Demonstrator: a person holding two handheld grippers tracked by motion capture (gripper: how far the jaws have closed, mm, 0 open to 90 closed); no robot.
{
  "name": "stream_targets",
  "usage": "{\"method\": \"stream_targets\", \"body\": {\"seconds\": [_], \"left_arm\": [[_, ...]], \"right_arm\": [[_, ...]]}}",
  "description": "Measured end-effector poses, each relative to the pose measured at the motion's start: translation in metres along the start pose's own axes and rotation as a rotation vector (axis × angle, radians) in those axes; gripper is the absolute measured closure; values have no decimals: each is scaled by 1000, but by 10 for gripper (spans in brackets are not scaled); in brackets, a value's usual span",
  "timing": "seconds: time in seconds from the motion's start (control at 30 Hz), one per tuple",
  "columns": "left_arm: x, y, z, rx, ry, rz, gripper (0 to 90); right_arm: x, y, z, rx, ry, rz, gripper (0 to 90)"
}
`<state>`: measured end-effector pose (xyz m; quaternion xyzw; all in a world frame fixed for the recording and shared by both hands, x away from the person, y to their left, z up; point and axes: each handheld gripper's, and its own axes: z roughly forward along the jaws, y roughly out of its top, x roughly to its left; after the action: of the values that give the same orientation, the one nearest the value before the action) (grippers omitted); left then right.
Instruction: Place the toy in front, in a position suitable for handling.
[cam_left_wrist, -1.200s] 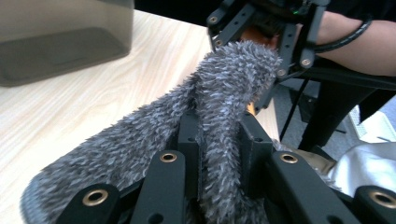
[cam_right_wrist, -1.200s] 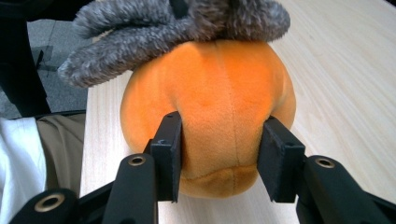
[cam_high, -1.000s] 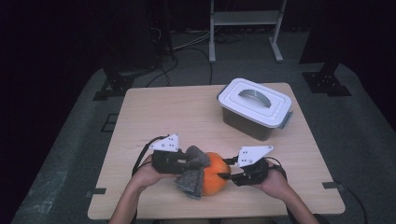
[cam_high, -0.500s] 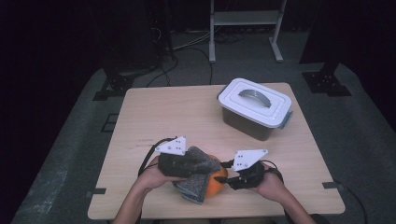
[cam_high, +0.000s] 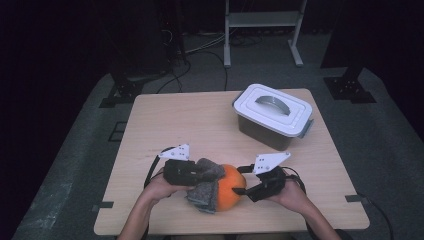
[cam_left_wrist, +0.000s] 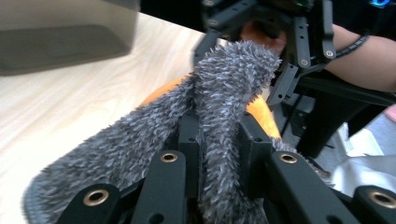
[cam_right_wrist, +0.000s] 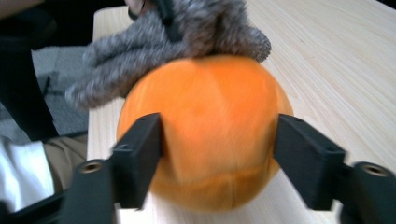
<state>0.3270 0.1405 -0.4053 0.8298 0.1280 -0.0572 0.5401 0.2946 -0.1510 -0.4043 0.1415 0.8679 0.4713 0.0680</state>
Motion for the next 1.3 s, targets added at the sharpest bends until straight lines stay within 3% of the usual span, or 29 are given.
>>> {"method": "stream_targets", "body": {"seconds": [0.17, 0.23, 0.4, 0.47, 0.53, 0.67, 0.8, 0.87, 0.93, 1.03, 1.1, 1.3], "left_arm": [[-6, 2, 9, 20, -64, 16, 745], [-5, 2, 8, 14, -50, 20, 744], [-1, 5, -3, -10, 28, 7, 742], [0, 2, -4, -6, 26, -3, 738], [1, -2, 0, 4, 12, -15, 738], [0, -1, 4, 18, 3, -13, 738], [-8, 0, 14, 37, -65, 3, 738], [-10, 1, 18, 53, -75, 13, 737], [-9, 1, 19, 56, -73, 12, 737], [-7, 2, 15, 44, -48, 14, 737], [-7, 4, 10, 37, -21, 22, 737], [-9, 12, -4, 5, 34, 50, 737]], "right_arm": [[2, -2, 9, 44, 30, 2, 220], [3, -3, 9, 42, 31, 1, 249], [8, -4, 9, 41, 39, -77, 376], [9, -5, 9, 50, 44, -105, 382], [6, -7, 9, 56, 47, -84, 361], [-1, -7, 8, 64, 60, 23, 230], [1, -3, 12, 54, 83, 63, 164], [2, -4, 16, 82, 83, 55, 166], [1, -8, 19, 100, 84, 62, 244], [3, -10, 14, 85, 59, 15, 409], [3, -9, 11, 75, 40, -18, 466], [7, 0, 7, 32, -45, -125, 502]]}}
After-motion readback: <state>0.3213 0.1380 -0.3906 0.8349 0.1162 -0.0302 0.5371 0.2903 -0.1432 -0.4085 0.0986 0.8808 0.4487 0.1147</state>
